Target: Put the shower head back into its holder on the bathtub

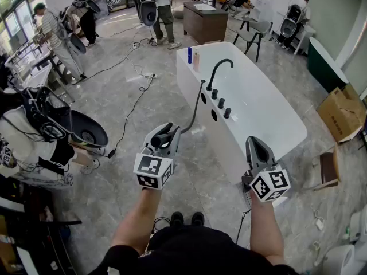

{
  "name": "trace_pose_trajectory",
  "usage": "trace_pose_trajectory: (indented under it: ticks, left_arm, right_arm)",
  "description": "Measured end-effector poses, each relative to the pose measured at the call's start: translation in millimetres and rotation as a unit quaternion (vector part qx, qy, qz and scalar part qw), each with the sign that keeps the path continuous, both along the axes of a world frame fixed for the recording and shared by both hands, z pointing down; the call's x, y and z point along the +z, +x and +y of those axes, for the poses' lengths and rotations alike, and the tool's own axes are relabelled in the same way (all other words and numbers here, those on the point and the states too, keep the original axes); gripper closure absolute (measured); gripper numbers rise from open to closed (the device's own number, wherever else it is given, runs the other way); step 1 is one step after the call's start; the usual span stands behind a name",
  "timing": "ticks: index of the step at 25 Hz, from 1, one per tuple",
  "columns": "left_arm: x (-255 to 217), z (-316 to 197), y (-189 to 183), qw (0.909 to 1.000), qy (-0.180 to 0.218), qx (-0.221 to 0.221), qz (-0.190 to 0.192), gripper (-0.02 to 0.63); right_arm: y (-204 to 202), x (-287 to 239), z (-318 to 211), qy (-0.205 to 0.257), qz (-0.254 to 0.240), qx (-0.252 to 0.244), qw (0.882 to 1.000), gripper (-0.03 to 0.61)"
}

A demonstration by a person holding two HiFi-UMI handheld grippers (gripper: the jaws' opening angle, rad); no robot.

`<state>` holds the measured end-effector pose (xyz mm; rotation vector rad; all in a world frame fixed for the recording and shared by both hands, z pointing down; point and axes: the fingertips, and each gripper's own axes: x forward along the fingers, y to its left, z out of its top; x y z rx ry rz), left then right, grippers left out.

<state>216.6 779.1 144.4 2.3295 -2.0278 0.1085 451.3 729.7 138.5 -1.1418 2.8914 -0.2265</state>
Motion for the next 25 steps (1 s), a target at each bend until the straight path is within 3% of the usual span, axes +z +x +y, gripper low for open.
trace_pose_trajectory:
  ticks: [15, 25]
  left_arm:
    - [-17.0, -22.6, 31.0, 0.9998, 0.012, -0.010, -0.014, 0.503]
    - [-18.2, -66.0, 39.9, 0.9997, 0.017, -0.002, -0.018, 0.503]
  right_arm:
    - [32.4, 5.5, -20.4, -0.004, -0.018, -0.019, 1.000, 0.568]
    - [40.8, 26.4, -58.7, -0.038, -0.031, -0.021, 0.999, 0.566]
